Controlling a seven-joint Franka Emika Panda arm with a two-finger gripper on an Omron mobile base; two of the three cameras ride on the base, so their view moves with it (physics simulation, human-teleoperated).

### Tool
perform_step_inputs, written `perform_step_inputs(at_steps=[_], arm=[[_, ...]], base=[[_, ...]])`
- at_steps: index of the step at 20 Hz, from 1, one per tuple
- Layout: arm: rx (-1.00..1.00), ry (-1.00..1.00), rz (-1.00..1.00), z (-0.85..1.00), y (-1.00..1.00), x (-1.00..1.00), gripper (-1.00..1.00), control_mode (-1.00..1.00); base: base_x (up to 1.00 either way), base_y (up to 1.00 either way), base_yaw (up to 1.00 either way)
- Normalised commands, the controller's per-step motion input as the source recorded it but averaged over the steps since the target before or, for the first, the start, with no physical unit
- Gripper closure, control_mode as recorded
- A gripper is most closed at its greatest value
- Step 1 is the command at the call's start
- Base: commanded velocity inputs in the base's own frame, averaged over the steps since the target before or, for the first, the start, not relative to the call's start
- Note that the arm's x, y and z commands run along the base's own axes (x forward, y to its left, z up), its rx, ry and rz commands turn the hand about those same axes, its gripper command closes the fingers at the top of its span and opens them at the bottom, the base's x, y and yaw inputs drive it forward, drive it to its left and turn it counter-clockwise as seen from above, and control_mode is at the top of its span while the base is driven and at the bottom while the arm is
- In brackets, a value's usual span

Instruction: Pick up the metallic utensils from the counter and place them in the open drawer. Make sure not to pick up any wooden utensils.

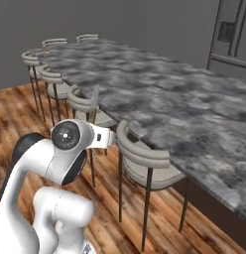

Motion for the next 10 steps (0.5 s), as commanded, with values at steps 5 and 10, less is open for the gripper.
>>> perform_step_inputs(at_steps=[5, 10], arm=[[0.00, 0.00, 0.00, 0.00, 0.00, 0.00, 1.00, 1.00], [0.00, 0.00, 0.00, 0.00, 0.00, 0.00, 1.00, 1.00]], base=[[0.00, -0.59, 0.36], [-0.53, -0.30, 0.15]])
